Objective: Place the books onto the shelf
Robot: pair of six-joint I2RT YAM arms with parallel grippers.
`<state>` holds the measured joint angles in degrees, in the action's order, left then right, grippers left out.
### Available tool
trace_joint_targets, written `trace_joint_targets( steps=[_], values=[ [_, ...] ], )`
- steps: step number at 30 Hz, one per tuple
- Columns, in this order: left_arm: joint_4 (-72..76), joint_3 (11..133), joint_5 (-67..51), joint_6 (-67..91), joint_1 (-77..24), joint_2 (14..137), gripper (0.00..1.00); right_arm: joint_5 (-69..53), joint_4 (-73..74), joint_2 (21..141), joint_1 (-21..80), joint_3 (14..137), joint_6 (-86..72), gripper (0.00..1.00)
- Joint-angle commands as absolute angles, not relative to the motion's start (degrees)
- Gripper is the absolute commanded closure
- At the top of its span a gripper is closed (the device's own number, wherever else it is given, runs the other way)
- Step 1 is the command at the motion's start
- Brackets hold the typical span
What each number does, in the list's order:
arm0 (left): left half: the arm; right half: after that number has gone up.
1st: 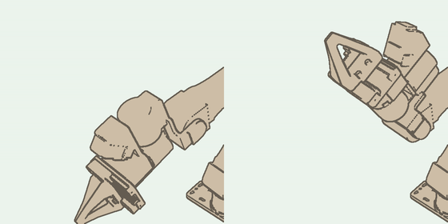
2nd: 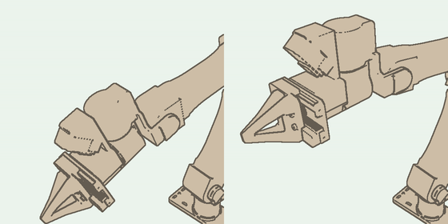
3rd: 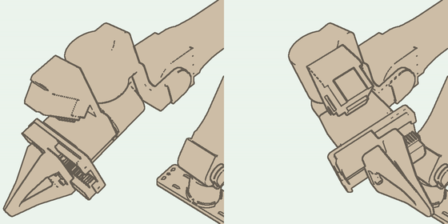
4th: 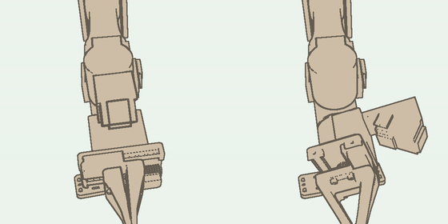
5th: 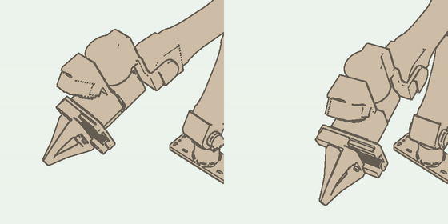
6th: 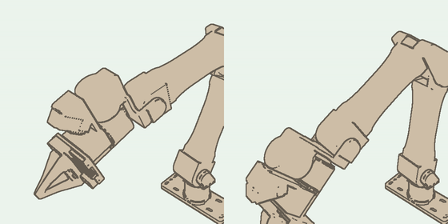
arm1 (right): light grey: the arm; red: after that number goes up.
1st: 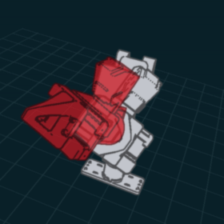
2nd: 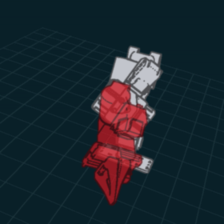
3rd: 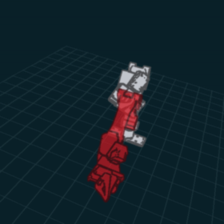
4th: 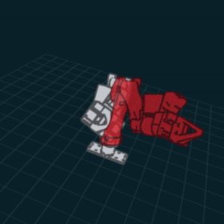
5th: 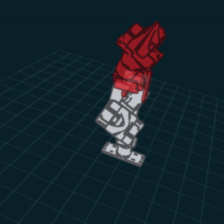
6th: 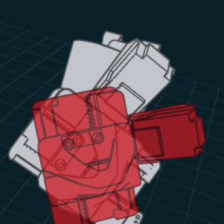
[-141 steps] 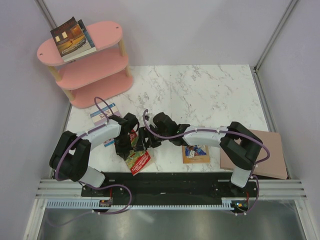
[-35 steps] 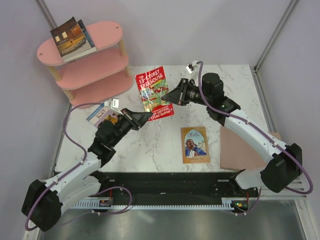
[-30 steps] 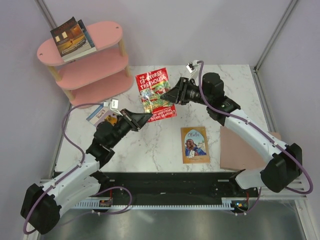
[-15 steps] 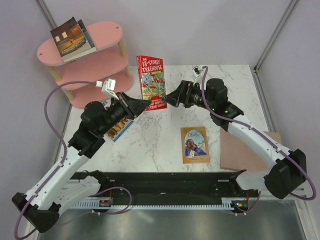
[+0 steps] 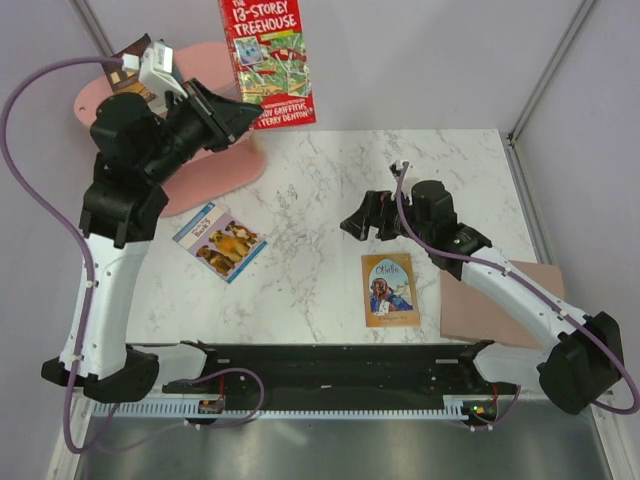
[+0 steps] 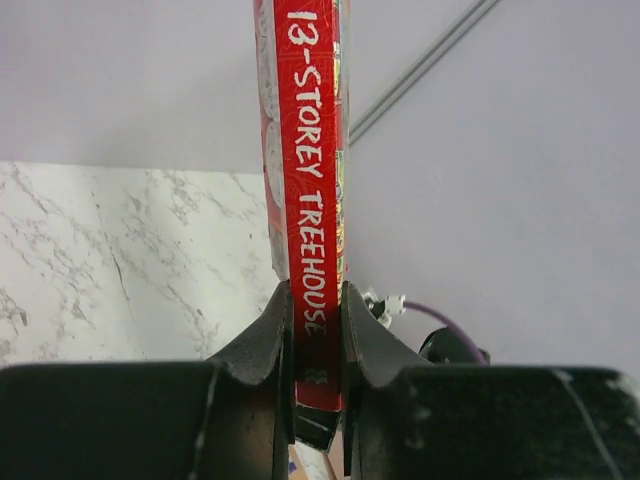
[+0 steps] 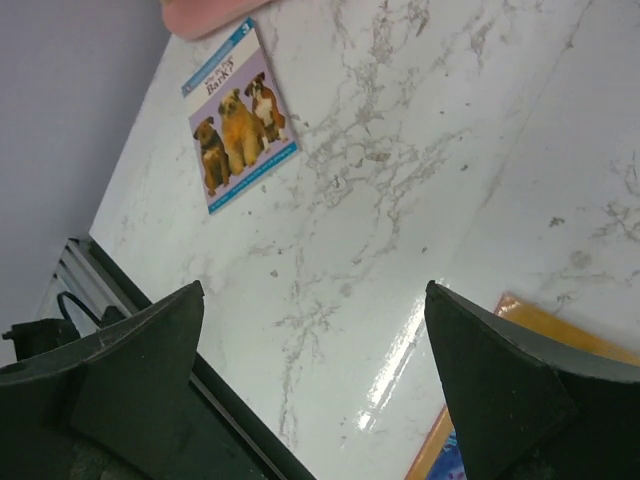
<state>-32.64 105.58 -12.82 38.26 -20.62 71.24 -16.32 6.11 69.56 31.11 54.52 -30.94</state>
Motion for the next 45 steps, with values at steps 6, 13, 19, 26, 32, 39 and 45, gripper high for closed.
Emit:
trace_joint_targets(
  steps=[6, 13, 19, 26, 32, 39, 45],
  values=[
    [-36.57, 124.36, -39.18, 46.48, -0.37, 82.17, 0.98, -0.9, 7.47, 66.27, 39.36, 48.35, -23.38, 0.02],
    [-31.65, 132.7, -55.52, 59.13, 15.98, 89.64, 0.98, 18.96, 5.54, 65.22, 53.59, 40.97, -25.92, 0.02],
    [-24.53, 132.71, -61.43, 66.43, 24.34, 93.33, 0.98, 30.74, 5.71, 64.95, 62.05, 37.17, -29.44, 0.02],
    [-19.25, 132.71, -66.62, 71.98, 29.88, 98.43, 0.98, 31.99, 6.24, 68.81, 64.42, 39.46, -28.57, 0.02],
    [-13.11, 132.71, -69.69, 78.48, 36.73, 101.59, 0.98, 32.26, 6.42, 71.45, 65.65, 40.6, -28.04, 0.02],
    [-13.09, 130.96, -70.14, 78.05, 39.2, 103.27, 0.98, 31.91, 7.21, 73.91, 65.83, 42.1, -27.86, 0.02],
    [-14.93, 130.69, -69.96, 77.09, 39.29, 106.78, 0.98, 31.9, 7.47, 74.27, 65.83, 42.45, -27.95, 0.02]
  ],
)
